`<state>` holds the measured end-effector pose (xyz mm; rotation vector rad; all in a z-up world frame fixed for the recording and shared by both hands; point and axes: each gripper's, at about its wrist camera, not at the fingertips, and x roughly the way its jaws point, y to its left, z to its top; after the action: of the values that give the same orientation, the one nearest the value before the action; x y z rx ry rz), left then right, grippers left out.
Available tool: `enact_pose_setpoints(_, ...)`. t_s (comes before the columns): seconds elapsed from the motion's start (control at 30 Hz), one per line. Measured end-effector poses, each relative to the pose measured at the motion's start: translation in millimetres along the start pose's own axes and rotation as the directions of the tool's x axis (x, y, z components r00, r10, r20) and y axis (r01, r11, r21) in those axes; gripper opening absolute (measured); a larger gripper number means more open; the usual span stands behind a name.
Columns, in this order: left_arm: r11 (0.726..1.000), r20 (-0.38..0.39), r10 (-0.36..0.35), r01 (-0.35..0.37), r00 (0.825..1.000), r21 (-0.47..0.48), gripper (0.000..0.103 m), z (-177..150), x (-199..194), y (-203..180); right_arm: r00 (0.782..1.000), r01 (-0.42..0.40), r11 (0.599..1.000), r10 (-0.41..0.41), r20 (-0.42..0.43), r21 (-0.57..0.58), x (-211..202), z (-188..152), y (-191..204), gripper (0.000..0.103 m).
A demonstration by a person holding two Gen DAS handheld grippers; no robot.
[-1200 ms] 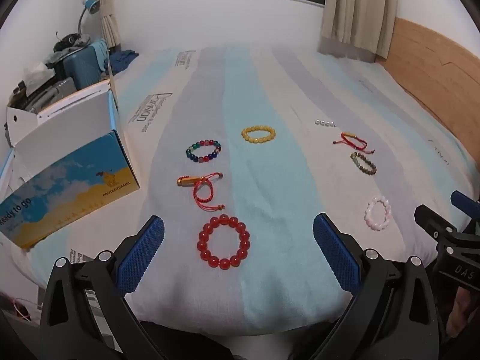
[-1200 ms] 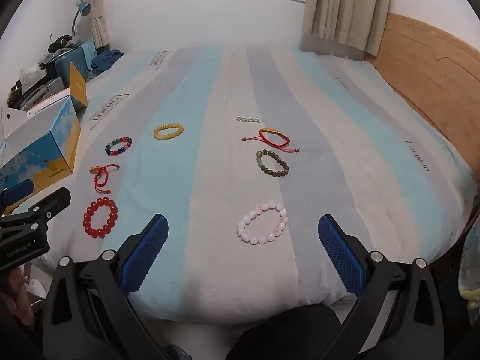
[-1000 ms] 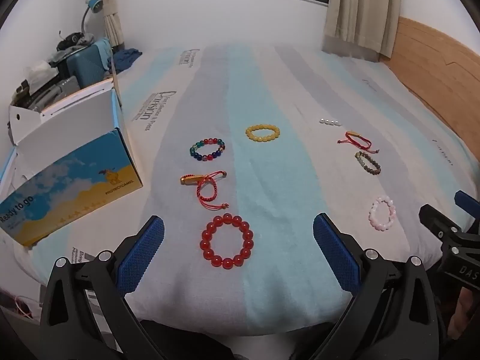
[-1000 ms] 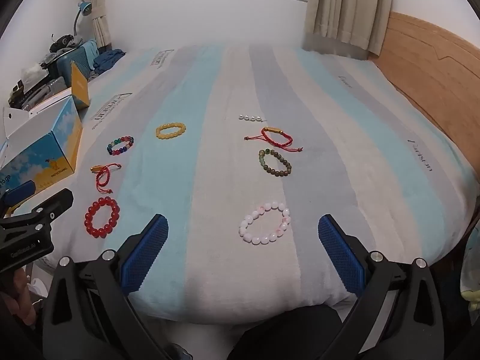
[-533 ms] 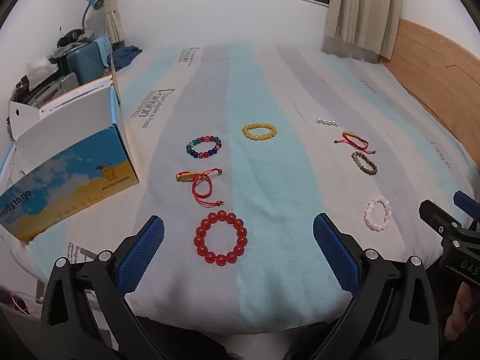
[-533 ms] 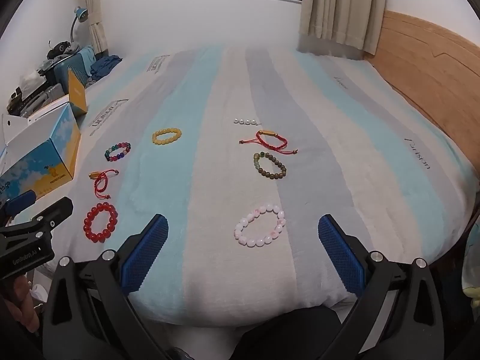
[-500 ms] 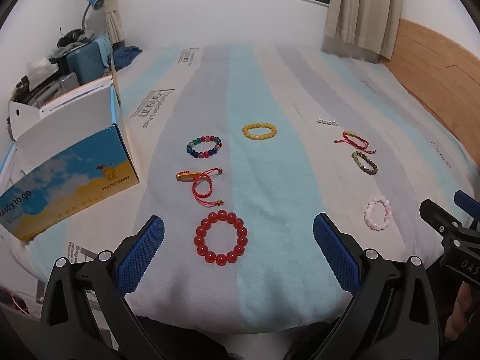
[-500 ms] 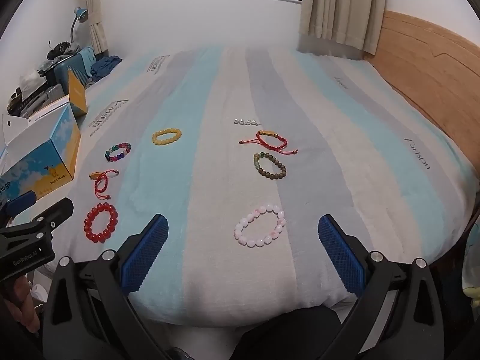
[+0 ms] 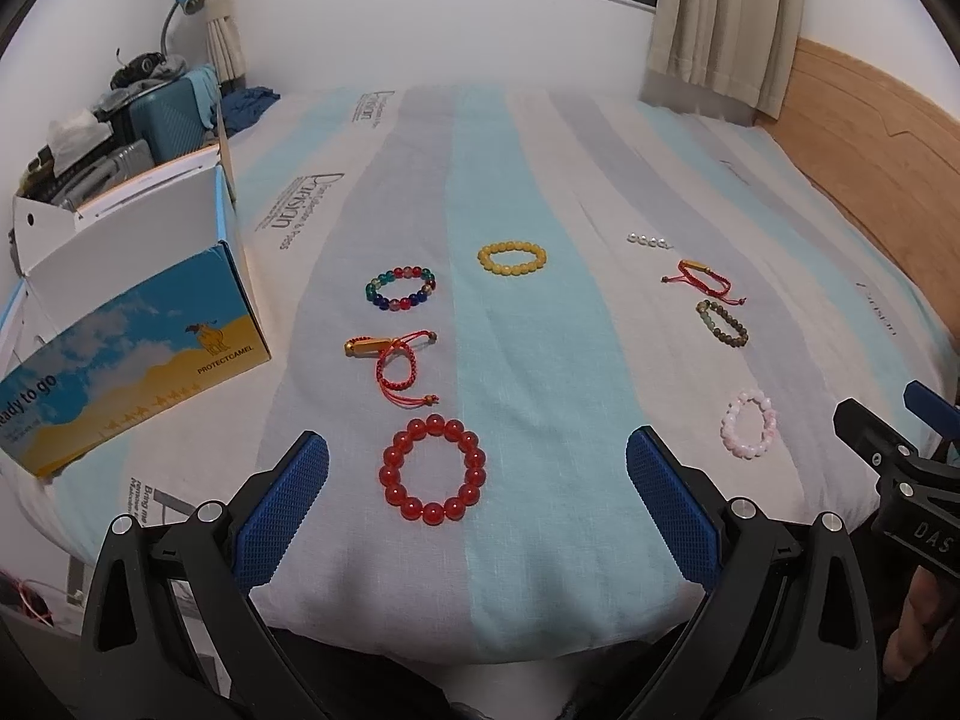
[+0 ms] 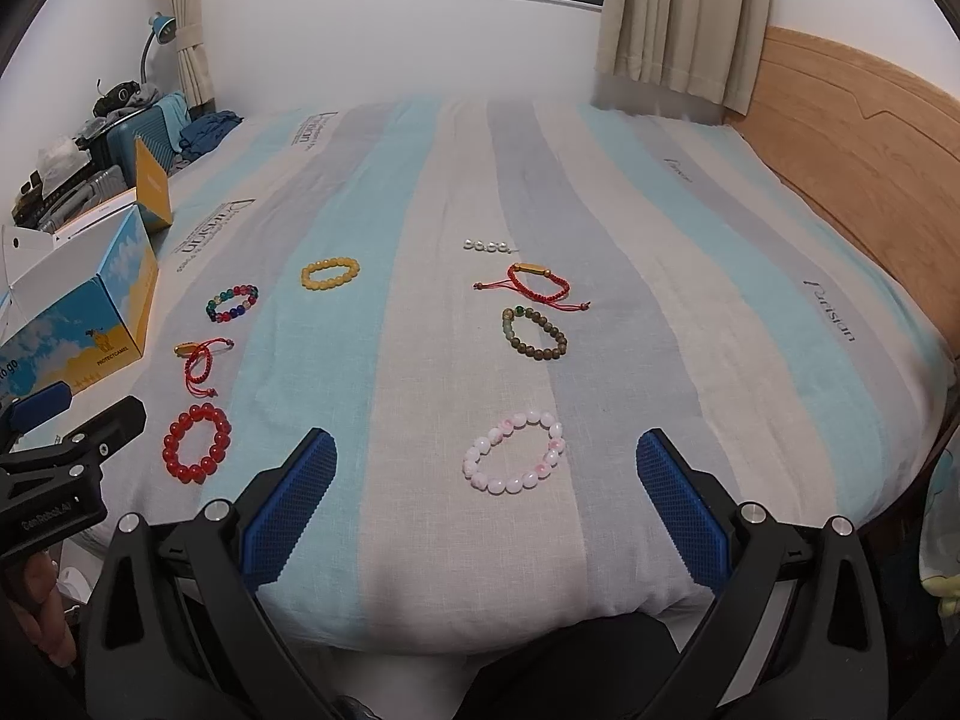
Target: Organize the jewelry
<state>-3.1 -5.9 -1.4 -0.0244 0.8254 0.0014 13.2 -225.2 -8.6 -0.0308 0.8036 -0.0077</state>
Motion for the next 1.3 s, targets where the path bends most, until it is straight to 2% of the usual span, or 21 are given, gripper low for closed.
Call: enact_pose_setpoints(1.3,1.000,0.004,0.010,-0.010,1.000,0.025,0.097,-4.3,-3.7,-2.9,1.000,0.009,1.000,-0.009,0.004,-0.002,-3.0,-0.9,2.3,0.096)
